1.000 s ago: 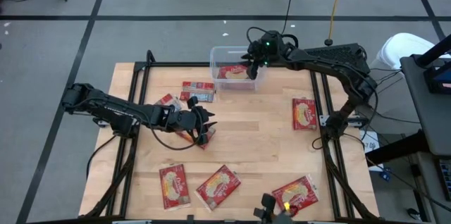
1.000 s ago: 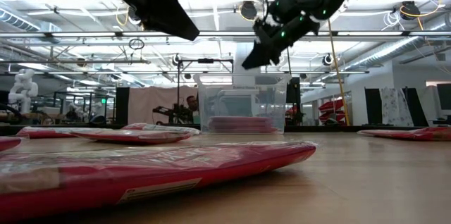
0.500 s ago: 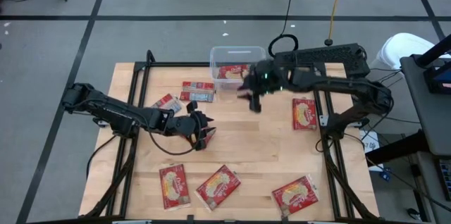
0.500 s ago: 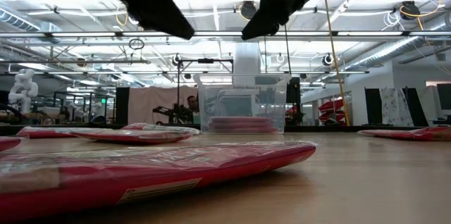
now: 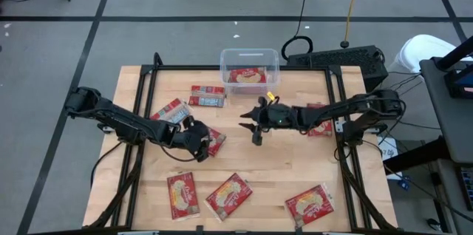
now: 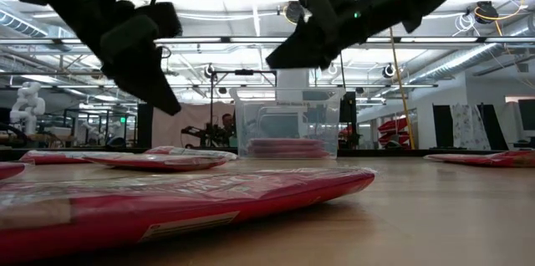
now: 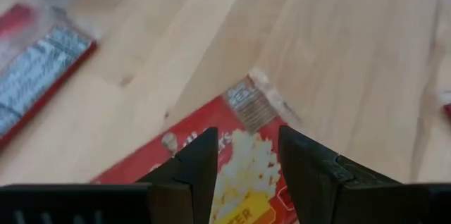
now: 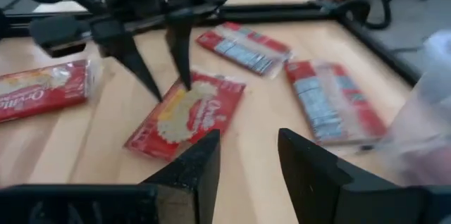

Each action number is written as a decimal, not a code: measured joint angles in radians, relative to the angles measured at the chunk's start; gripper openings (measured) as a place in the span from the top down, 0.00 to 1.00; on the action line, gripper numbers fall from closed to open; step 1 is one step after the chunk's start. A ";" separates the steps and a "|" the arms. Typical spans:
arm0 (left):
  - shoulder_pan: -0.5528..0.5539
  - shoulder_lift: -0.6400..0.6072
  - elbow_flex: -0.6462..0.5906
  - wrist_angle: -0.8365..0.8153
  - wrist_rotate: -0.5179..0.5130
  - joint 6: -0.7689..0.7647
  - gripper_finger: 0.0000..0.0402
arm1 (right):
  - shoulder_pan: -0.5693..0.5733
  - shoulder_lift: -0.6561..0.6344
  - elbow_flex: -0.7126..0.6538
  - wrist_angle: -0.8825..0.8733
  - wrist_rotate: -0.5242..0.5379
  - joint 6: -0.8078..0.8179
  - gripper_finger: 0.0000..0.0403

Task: Sort popcorn bags into baskets
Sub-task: Put the popcorn bags into the transparent bin

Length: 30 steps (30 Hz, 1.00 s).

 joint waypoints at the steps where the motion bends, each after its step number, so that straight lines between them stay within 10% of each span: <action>1: 0.000 0.000 -0.006 -0.002 0.000 -0.016 0.62 | 0.007 0.023 0.000 0.016 0.000 0.014 0.67; 17: 0.000 0.000 -0.066 -0.101 0.005 -0.171 0.62 | 0.028 0.425 0.155 0.195 -0.070 0.103 0.56; 30: -0.015 -0.002 -0.183 0.041 0.050 -0.266 0.62 | 0.004 0.499 0.245 0.038 -0.083 0.154 0.51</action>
